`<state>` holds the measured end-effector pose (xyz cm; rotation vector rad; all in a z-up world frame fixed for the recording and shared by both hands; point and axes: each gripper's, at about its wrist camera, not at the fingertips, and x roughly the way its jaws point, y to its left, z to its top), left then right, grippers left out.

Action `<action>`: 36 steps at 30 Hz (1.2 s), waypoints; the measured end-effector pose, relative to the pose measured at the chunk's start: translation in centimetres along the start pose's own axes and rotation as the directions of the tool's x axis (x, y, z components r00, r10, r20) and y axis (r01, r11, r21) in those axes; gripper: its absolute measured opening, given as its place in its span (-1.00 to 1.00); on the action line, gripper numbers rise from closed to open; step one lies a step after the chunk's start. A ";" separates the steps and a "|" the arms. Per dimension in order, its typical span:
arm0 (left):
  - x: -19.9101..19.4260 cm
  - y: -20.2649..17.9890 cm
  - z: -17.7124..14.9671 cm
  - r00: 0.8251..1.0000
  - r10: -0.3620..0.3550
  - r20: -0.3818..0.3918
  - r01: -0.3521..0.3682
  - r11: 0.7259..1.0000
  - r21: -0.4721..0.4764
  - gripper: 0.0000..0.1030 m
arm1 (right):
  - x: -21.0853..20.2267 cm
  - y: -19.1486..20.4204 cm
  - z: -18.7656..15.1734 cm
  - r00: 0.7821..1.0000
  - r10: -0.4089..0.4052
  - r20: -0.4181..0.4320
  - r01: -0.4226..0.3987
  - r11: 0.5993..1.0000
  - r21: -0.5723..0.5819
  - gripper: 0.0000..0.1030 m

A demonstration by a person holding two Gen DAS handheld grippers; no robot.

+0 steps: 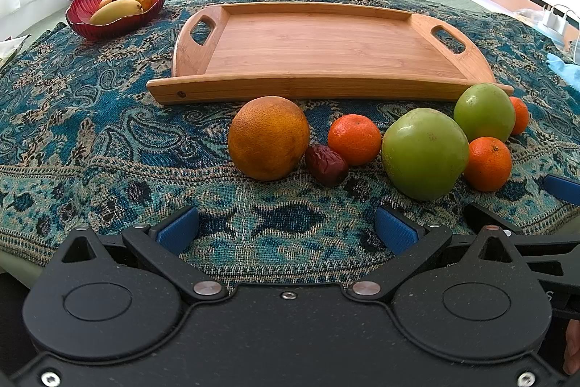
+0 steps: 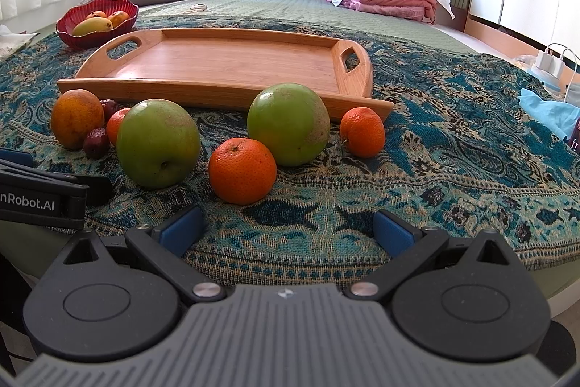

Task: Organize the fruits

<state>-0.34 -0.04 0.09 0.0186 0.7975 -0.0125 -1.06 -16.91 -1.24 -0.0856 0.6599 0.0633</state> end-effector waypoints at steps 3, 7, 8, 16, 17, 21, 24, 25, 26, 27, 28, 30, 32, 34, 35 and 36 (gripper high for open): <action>-0.2 -0.2 -0.1 1.000 -0.001 0.004 0.001 1.000 0.000 1.00 | 0.0 -0.1 0.2 1.000 0.003 -0.008 -0.003 1.000 0.001 1.00; -0.6 -0.3 0.2 1.000 -0.006 0.020 0.006 1.000 0.005 1.00 | 0.2 -0.1 0.2 1.000 0.005 -0.017 -0.005 1.000 0.001 1.00; -0.7 -0.3 0.3 1.000 -0.008 0.016 0.008 1.000 0.007 1.00 | 0.2 -0.1 0.4 1.000 0.002 -0.025 -0.002 1.000 0.000 1.00; -0.9 0.2 1.1 0.999 -0.026 0.025 0.026 0.999 0.025 1.00 | -0.2 -0.5 0.9 1.000 0.012 -0.010 -0.011 0.999 0.034 1.00; -1.0 0.2 1.1 0.999 -0.027 0.030 0.026 0.999 0.035 0.99 | -0.4 -0.6 0.9 1.000 0.019 0.003 -0.019 0.999 0.041 1.00; -1.6 0.3 1.2 0.997 -0.045 0.066 0.041 0.998 0.054 0.88 | -1.1 -0.7 1.1 0.996 0.068 0.055 -0.072 0.995 0.068 0.95; -2.2 0.5 1.6 0.994 -0.068 0.087 0.064 0.997 0.043 0.77 | -1.4 -0.3 1.3 0.993 0.077 0.088 -0.083 0.995 0.062 0.86; -2.4 0.5 1.7 0.992 -0.078 0.094 0.075 0.996 0.038 0.76 | -1.5 -0.2 1.4 0.992 0.077 0.097 -0.083 0.995 0.059 0.84; -2.5 0.6 1.8 0.991 -0.087 0.101 0.084 0.996 0.034 0.72 | -1.6 0.0 1.6 0.991 0.077 0.105 -0.082 0.995 0.053 0.81; -2.7 0.6 1.8 0.990 -0.092 0.107 0.089 0.995 0.033 0.68 | -1.6 0.1 1.6 0.991 0.075 0.110 -0.080 0.996 0.048 0.77; -2.8 0.6 1.8 0.989 -0.096 0.114 0.092 0.995 0.035 0.65 | -1.6 0.2 1.7 0.991 0.072 0.112 -0.077 0.996 0.042 0.74; -2.9 0.5 1.9 0.988 -0.093 0.126 0.088 0.995 0.047 0.52 | -1.6 0.4 1.7 0.991 0.071 0.112 -0.075 0.997 0.030 0.62; -3.0 0.5 1.8 0.987 -0.088 0.132 0.082 0.995 0.055 0.37 | -1.6 0.5 1.5 0.991 0.068 0.114 -0.071 0.997 0.025 0.52; -3.0 0.6 1.7 0.987 -0.087 0.135 0.080 0.995 0.055 0.24 | -1.6 0.5 1.4 0.992 0.061 0.113 -0.064 0.998 0.022 0.42; -3.1 0.7 1.7 0.987 -0.084 0.139 0.078 0.996 0.052 0.19 | -1.6 0.5 1.4 0.991 0.059 0.116 -0.062 0.998 0.022 0.36; -3.1 0.9 1.7 0.986 -0.081 0.145 0.075 0.996 0.047 0.17 | -1.6 0.5 1.4 0.992 0.057 0.116 -0.060 0.998 0.024 0.33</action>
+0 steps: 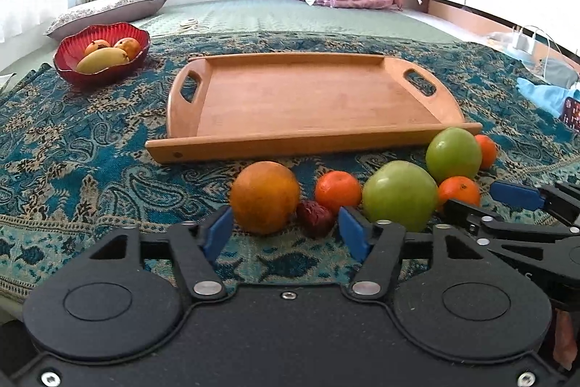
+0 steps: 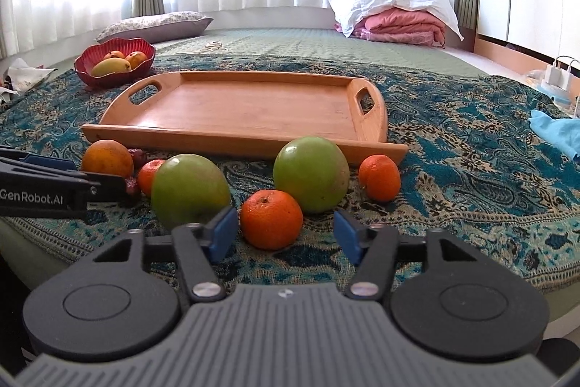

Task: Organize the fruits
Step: 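Grasp the large dull orange with the left tool while the right tool grasps a small tangerine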

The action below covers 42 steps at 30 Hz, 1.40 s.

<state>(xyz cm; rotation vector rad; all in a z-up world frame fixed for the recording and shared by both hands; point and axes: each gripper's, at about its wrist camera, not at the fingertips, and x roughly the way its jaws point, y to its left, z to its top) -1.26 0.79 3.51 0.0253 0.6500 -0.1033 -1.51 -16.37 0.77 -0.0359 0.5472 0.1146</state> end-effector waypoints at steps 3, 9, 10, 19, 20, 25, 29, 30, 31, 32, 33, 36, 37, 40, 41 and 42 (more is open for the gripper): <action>0.0 0.5 0.1 1.000 0.018 0.023 -0.018 1.000 -0.022 0.17 | -0.1 -0.1 0.0 1.000 0.011 0.006 -0.011 1.000 0.005 0.23; 1.1 1.8 0.3 1.000 0.012 0.028 -0.010 0.997 -0.081 0.16 | 0.3 0.5 -0.1 1.000 0.007 0.005 -0.007 1.000 -0.019 0.14; 1.3 1.9 0.3 1.000 0.008 0.025 -0.005 0.996 -0.091 0.16 | 0.4 0.5 -0.1 1.000 0.007 0.003 -0.007 1.000 -0.018 0.14; 2.5 3.0 0.0 1.000 -0.023 0.018 0.026 0.984 -0.176 0.16 | 0.8 0.8 -0.4 1.000 0.009 0.003 -0.009 1.000 -0.002 0.03; 2.6 3.1 0.0 0.999 -0.027 0.019 0.030 0.983 -0.183 0.15 | 0.8 0.8 -0.4 1.000 0.009 0.004 -0.009 1.000 0.001 0.03; 3.0 3.1 -0.1 0.999 -0.041 0.022 0.045 0.978 -0.204 0.10 | 1.2 0.9 -0.6 1.000 0.003 0.002 -0.003 1.000 0.014 0.03; 3.3 3.2 -0.1 0.999 -0.042 0.024 0.047 0.976 -0.215 0.03 | 1.4 0.9 -0.6 1.000 -0.003 0.003 0.003 1.000 0.020 0.03; 3.3 3.2 -0.1 0.999 -0.042 0.024 0.046 0.975 -0.215 0.03 | 1.4 0.9 -0.6 1.000 -0.004 0.003 0.004 1.000 0.023 0.03; 3.4 3.2 -0.1 0.999 -0.043 0.024 0.047 0.975 -0.215 0.03 | 1.5 0.9 -0.6 1.000 -0.005 0.004 0.005 1.000 0.026 0.03; 3.4 3.2 -0.1 0.999 -0.045 0.024 0.049 0.975 -0.216 0.03 | 1.5 0.9 -0.6 1.000 -0.006 0.004 0.006 1.000 0.028 0.03; 3.5 3.1 -0.1 0.999 -0.048 0.021 0.051 0.975 -0.217 0.03 | 1.5 0.9 -0.7 1.000 -0.009 0.004 0.009 0.999 0.032 0.03; 3.8 3.2 -0.1 0.997 -0.073 0.014 0.074 0.970 -0.232 0.03 | 1.6 0.8 -0.7 1.000 -0.014 0.006 0.014 0.999 0.045 0.03; 3.8 3.2 -0.1 0.997 -0.073 0.013 0.074 0.969 -0.236 0.03 | 1.7 0.9 -0.8 1.000 -0.016 0.008 0.016 0.999 0.047 0.03; 4.0 3.2 0.0 0.997 -0.075 0.014 0.076 0.967 -0.243 0.03 | 1.7 1.0 -0.9 1.000 -0.025 0.014 0.024 0.999 0.046 0.03; 4.1 3.2 -0.1 0.997 -0.076 0.015 0.077 0.966 -0.245 0.02 | 1.7 1.1 -0.9 0.999 -0.028 0.016 0.027 0.999 0.046 0.03; 4.1 3.2 -0.1 0.997 -0.076 0.018 0.078 0.966 -0.246 0.00 | 1.7 1.2 -1.0 0.999 -0.030 0.018 0.029 0.999 0.046 0.03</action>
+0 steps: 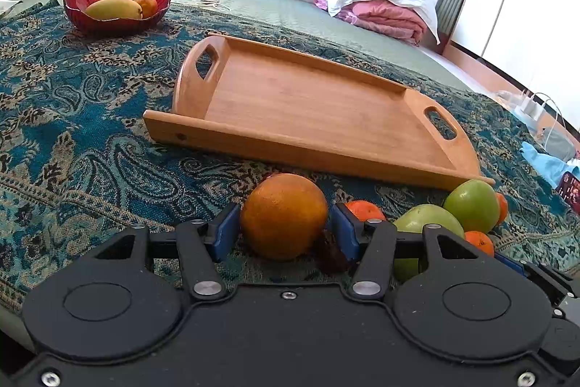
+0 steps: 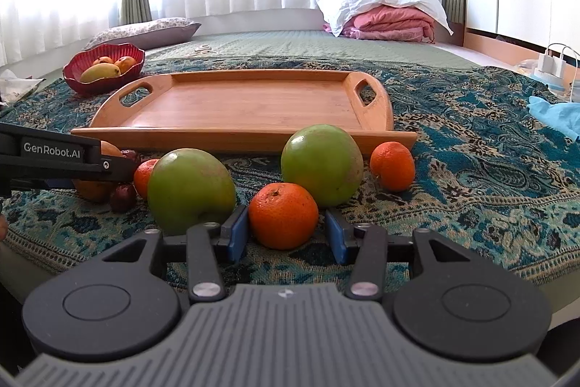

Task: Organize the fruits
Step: 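Grasp the large dull orange with the left tool while the right tool grasps a small tangerine, then lift both held fruits and lower them onto the wooden tray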

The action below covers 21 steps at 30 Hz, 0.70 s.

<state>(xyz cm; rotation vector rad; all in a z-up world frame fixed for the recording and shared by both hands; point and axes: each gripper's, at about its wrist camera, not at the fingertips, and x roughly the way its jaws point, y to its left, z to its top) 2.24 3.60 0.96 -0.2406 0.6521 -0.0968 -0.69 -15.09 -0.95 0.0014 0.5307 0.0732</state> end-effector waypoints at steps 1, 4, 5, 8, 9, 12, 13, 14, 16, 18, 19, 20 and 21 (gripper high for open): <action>-0.1 0.0 0.0 1.000 -0.001 0.002 0.001 1.000 -0.001 -0.02 | 0.0 0.0 0.0 1.000 -0.001 0.001 0.001 1.000 0.001 0.03; -0.2 0.0 -0.1 1.000 0.006 0.007 -0.006 1.000 -0.002 -0.10 | -0.1 0.1 -0.1 1.000 -0.005 0.002 0.005 1.000 0.002 0.03; -0.3 0.0 0.0 1.000 0.004 0.008 -0.004 1.000 -0.007 -0.10 | -0.1 0.2 -0.2 1.000 -0.006 0.001 0.006 1.000 0.002 0.03; -0.4 0.1 0.0 1.000 0.001 0.010 -0.001 1.000 -0.020 -0.10 | -0.1 0.3 -0.1 1.000 -0.008 0.000 0.008 1.000 0.002 0.02; -0.4 0.1 0.0 1.000 0.003 0.011 -0.002 1.000 -0.019 -0.11 | -0.1 0.3 -0.1 1.000 -0.008 0.000 0.008 1.000 0.005 -0.01; -0.8 -0.1 0.0 1.000 0.016 0.023 -0.016 1.000 -0.008 -0.11 | -0.2 0.3 0.0 1.000 -0.011 0.000 0.011 1.000 0.007 -0.13; -0.9 -0.2 0.0 0.999 0.023 0.029 -0.023 1.000 -0.002 -0.11 | -0.2 0.3 0.0 1.000 -0.011 0.002 0.011 1.000 0.006 -0.13; -1.1 -0.2 0.0 0.999 0.031 0.035 -0.032 0.999 0.006 -0.11 | -0.3 0.4 0.0 1.000 -0.017 0.010 0.017 1.000 0.009 -0.14; -1.4 -0.3 0.1 0.998 0.046 0.051 -0.047 0.999 0.019 -0.11 | -0.5 0.3 0.0 1.000 -0.018 0.021 0.017 1.000 0.023 -0.16; -1.9 -0.4 0.3 0.996 0.055 0.070 -0.057 0.998 0.031 -0.11 | -0.9 0.0 0.0 0.999 -0.015 0.040 0.013 0.999 0.050 -0.17; -2.1 -0.3 0.5 0.995 0.057 0.079 -0.060 0.998 0.035 -0.11 | -1.1 -0.1 0.0 0.999 -0.017 0.050 0.014 0.998 0.058 -0.17; -2.3 -0.4 0.6 0.994 0.061 0.088 -0.065 0.997 0.040 -0.11 | -1.4 -0.3 0.1 0.998 -0.021 0.065 0.017 0.998 0.065 -0.17; -2.5 -0.4 0.8 0.993 0.065 0.097 -0.069 0.997 0.043 -0.11 | -1.7 -0.3 0.2 0.997 -0.024 0.075 0.019 0.997 0.069 -0.17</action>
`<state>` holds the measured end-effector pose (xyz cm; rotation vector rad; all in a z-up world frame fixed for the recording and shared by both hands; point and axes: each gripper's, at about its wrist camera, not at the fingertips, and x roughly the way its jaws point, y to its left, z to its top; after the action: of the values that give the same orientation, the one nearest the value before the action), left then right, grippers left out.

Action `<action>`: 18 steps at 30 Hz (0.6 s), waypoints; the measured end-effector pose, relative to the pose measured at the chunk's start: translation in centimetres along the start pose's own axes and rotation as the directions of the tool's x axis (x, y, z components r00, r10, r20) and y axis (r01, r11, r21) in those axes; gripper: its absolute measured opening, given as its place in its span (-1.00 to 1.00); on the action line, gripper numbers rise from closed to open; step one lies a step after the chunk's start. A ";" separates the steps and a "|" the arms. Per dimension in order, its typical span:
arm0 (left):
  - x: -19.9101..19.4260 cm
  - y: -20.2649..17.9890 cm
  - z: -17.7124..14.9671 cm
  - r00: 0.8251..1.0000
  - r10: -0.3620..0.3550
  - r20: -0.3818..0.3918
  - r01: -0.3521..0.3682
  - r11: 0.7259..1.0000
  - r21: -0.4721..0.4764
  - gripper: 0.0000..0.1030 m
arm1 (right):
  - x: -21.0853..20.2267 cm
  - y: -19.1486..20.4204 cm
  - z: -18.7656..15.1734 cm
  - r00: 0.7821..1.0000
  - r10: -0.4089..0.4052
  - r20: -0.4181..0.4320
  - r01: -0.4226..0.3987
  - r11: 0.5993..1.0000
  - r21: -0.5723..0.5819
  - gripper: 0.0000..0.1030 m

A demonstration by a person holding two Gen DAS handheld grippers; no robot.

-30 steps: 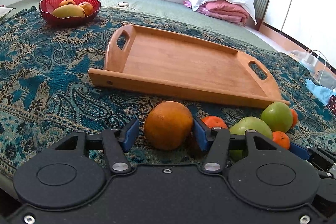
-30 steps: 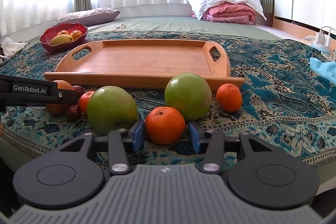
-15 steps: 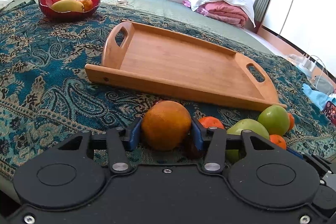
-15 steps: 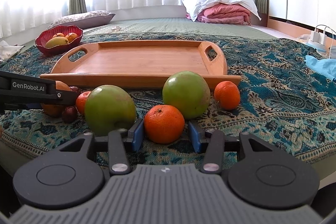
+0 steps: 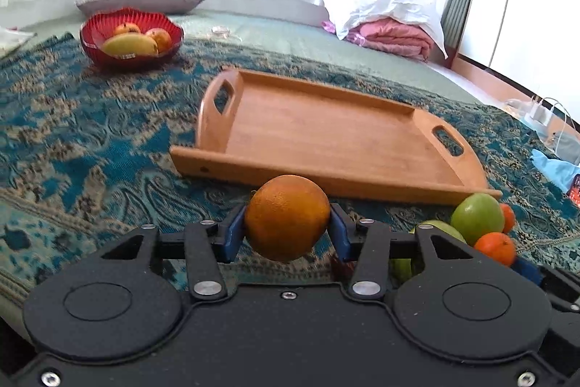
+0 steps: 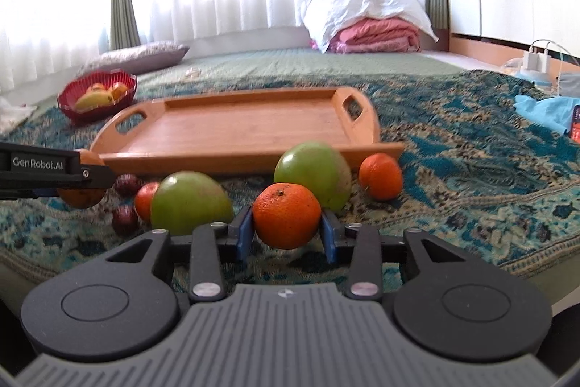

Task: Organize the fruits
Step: 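Lift both held fruits and lower them onto the wooden tray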

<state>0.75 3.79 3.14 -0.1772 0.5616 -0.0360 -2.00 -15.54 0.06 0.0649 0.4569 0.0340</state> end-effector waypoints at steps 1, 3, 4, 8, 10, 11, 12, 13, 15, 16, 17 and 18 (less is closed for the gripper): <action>-0.2 0.0 0.2 1.000 0.002 0.008 -0.002 1.000 0.003 -0.11 | -0.3 -0.1 0.2 1.000 -0.002 0.013 0.002 1.000 0.006 -0.17; -0.4 0.0 0.6 1.000 0.005 0.020 -0.006 1.000 0.010 -0.11 | -0.7 -0.4 0.7 0.999 -0.002 0.033 0.001 1.000 0.014 -0.17; -0.5 0.0 0.8 1.000 0.006 0.024 -0.006 1.000 0.014 -0.11 | -0.8 -0.5 1.0 0.999 -0.002 0.039 0.001 1.000 0.018 -0.17; -0.5 -0.1 1.7 0.999 0.009 0.037 -0.010 1.000 0.029 -0.11 | -1.0 -1.1 2.4 0.998 -0.007 0.069 0.005 1.000 0.029 -0.17; -0.5 0.0 2.4 0.999 0.007 0.042 -0.008 1.000 0.024 -0.11 | -1.0 -1.5 3.2 0.996 -0.013 0.087 0.011 1.000 0.028 -0.17; -0.5 0.0 2.7 0.999 0.005 0.047 -0.006 1.000 0.021 -0.11 | -1.0 -1.7 3.5 0.996 -0.014 0.093 0.012 0.999 0.030 -0.17; -0.4 0.0 3.0 0.999 0.004 0.052 -0.005 1.000 0.022 -0.11 | -1.0 -2.0 3.9 0.995 -0.014 0.101 0.011 0.999 0.033 -0.17; -0.4 0.1 3.4 0.998 0.005 0.059 -0.007 1.000 0.025 -0.11 | -0.9 -2.2 4.2 0.994 -0.013 0.106 0.010 0.999 0.034 -0.17; -0.3 0.1 4.0 0.997 0.010 0.071 -0.013 0.999 0.035 -0.11 | -0.5 -2.6 5.0 0.993 -0.016 0.115 0.012 0.999 0.035 -0.17; -0.2 0.2 4.3 0.997 0.011 0.076 -0.014 0.999 0.037 -0.11 | -0.2 -2.8 5.4 0.993 -0.018 0.118 0.014 0.999 0.035 -0.17; -0.1 0.2 4.7 0.997 0.011 0.077 -0.014 0.999 0.036 -0.11 | 0.1 -2.9 5.7 0.993 -0.019 0.120 0.015 0.999 0.038 -0.17; 0.1 0.3 5.0 0.997 0.009 0.077 -0.011 0.999 0.032 -0.11 | 0.5 -3.1 6.1 0.992 -0.020 0.122 0.015 0.999 0.042 -0.17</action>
<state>3.54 4.89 7.18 -0.1433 0.4849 -0.0283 1.16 -18.99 5.09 0.1024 0.3354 0.0029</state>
